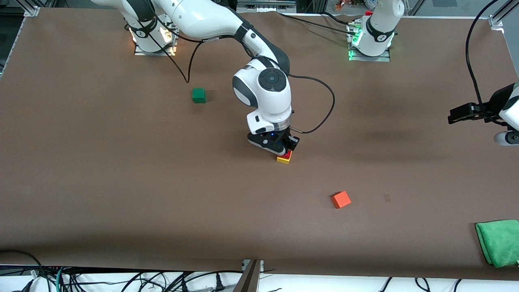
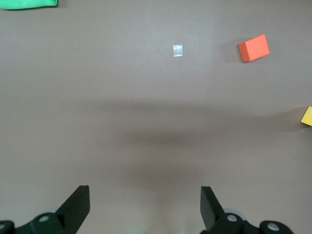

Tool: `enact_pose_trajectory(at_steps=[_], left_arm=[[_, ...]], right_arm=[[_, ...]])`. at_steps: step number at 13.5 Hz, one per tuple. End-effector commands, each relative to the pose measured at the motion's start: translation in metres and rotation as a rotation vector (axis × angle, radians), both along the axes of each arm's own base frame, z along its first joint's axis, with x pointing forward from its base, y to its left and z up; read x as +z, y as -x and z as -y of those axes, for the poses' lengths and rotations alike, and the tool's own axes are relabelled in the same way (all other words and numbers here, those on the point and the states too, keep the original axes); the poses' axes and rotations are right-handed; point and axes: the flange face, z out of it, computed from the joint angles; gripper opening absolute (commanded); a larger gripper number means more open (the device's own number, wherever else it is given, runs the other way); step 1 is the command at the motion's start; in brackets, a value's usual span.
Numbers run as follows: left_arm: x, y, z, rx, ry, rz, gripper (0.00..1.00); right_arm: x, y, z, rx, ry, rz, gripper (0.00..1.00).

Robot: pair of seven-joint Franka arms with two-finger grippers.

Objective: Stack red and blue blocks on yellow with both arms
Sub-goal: 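Lower the blue cube onto the red cube with the right gripper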

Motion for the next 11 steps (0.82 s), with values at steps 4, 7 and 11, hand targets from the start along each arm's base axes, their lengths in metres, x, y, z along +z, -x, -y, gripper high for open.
enact_pose_trajectory(at_steps=[4,7,11], left_arm=[[0.0045,0.0039,-0.0037,-0.013,0.024,0.014,1.00],[0.0045,0.0039,-0.0037,-0.013,0.024,0.014,1.00],[0.0045,0.0040,-0.0046,-0.011,0.026,0.014,1.00]], right_arm=[[-0.0013,-0.0008,-0.0095,0.027,0.005,0.066,0.29],[-0.0020,0.0000,-0.0107,0.029,0.003,0.068,0.38],[-0.0019,-0.0006,-0.0102,0.028,0.004,0.069,1.00]])
